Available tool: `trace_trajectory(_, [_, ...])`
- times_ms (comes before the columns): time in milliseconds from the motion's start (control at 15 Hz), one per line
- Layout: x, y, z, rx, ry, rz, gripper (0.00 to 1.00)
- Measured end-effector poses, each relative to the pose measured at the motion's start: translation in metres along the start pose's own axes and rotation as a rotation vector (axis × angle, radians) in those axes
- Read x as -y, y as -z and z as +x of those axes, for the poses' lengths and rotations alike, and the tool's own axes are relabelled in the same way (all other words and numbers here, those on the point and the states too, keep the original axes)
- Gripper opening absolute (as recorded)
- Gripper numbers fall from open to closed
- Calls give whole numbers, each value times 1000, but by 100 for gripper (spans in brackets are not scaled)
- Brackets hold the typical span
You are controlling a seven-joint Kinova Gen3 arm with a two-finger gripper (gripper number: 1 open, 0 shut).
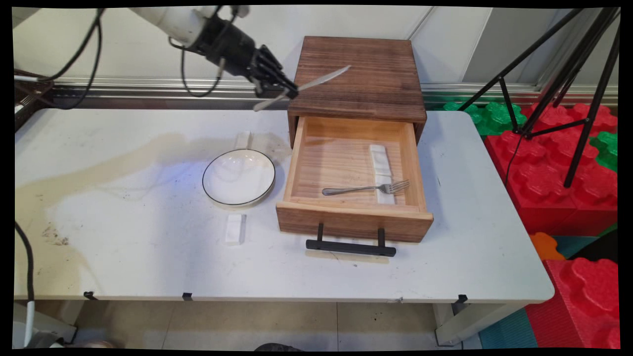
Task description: Place the picked object into the drawer
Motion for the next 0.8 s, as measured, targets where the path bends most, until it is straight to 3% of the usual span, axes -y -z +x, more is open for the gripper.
trace_trajectory(467, [-19, -66, 51, 22, -2, -17, 0])
trace_trajectory(800, [-31, -109, 67, 55, -5, -44, 0])
